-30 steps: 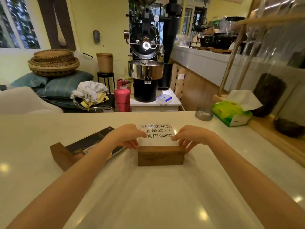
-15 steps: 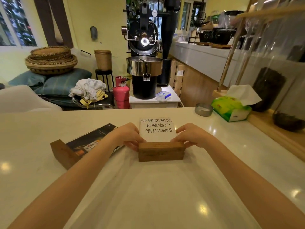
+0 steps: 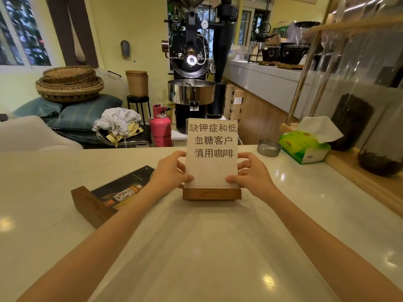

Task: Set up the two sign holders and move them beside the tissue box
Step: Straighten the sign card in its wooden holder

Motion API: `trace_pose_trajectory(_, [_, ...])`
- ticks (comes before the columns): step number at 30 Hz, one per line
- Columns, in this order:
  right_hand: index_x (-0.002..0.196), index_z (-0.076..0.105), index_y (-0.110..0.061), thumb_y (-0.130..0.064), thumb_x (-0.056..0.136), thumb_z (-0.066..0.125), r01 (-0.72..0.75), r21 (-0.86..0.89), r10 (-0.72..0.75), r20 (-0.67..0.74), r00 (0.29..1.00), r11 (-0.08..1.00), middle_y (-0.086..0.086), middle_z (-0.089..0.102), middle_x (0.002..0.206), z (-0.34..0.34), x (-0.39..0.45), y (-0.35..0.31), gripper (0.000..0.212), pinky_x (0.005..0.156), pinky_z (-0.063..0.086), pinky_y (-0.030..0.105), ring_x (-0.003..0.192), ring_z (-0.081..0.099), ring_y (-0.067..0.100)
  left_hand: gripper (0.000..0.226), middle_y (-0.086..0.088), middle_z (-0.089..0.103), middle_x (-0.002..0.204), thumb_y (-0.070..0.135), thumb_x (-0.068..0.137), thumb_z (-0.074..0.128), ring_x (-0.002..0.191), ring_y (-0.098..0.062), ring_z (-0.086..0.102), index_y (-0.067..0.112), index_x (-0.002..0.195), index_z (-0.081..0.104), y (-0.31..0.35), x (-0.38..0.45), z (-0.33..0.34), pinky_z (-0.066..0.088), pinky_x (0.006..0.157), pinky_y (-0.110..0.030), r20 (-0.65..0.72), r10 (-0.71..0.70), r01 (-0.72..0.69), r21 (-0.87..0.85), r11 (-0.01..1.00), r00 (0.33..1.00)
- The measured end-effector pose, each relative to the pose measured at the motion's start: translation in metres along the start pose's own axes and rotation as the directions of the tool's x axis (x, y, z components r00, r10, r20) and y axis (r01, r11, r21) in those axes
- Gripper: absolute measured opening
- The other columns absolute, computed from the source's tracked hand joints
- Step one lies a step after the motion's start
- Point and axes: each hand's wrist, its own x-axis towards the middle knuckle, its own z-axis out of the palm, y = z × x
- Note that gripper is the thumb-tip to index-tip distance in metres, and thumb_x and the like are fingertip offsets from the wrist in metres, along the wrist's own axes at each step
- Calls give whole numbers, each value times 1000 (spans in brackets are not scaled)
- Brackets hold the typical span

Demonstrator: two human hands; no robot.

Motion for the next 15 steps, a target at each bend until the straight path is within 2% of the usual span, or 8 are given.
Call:
trace_pose_trajectory(3, [118, 42, -16, -10, 66, 78, 53, -5, -53, -32, 998, 999, -2, 58, 89, 0, -5, 1, 64, 64, 58, 32, 75, 62, 19, 59, 3, 53, 76, 5, 73, 72, 75, -22, 62, 16, 123, 42, 0, -6, 2, 59, 59, -32, -38, 67, -65, 33, 997, 997])
trace_pose_trajectory(5, [114, 41, -19, -11, 66, 78, 84, -12, -84, -48, 995, 996, -4, 58, 87, 0, -9, 2, 62, 64, 58, 31, 73, 62, 17, 57, 3, 53, 77, 6, 74, 72, 74, -21, 62, 16, 120, 41, -2, -10, 3, 59, 63, -35, -54, 95, -92, 48, 995, 994])
trace_pose_trajectory(9, [106, 38, -22, -11, 67, 78, 118, -8, -118, -55, 992, 993, 1, 60, 95, 1, -18, 3, 57, 69, 58, 32, 80, 63, 22, 48, 6, 54, 79, 10, 74, 72, 83, -23, 64, 19, 110, 41, -5, -18, 5, 59, 76, -43, -67, 116, -112, 63, 992, 991])
trace_pose_trajectory(15, [101, 39, -21, -13, 69, 76, 134, -49, -137, -59, 989, 990, 0, 57, 102, 2, -29, 3, 49, 73, 56, 30, 88, 61, 23, 32, 6, 55, 80, 13, 77, 70, 85, -23, 65, 21, 94, 44, -10, -29, 6, 57, 78, -38, -55, 175, -171, 81, 982, 983])
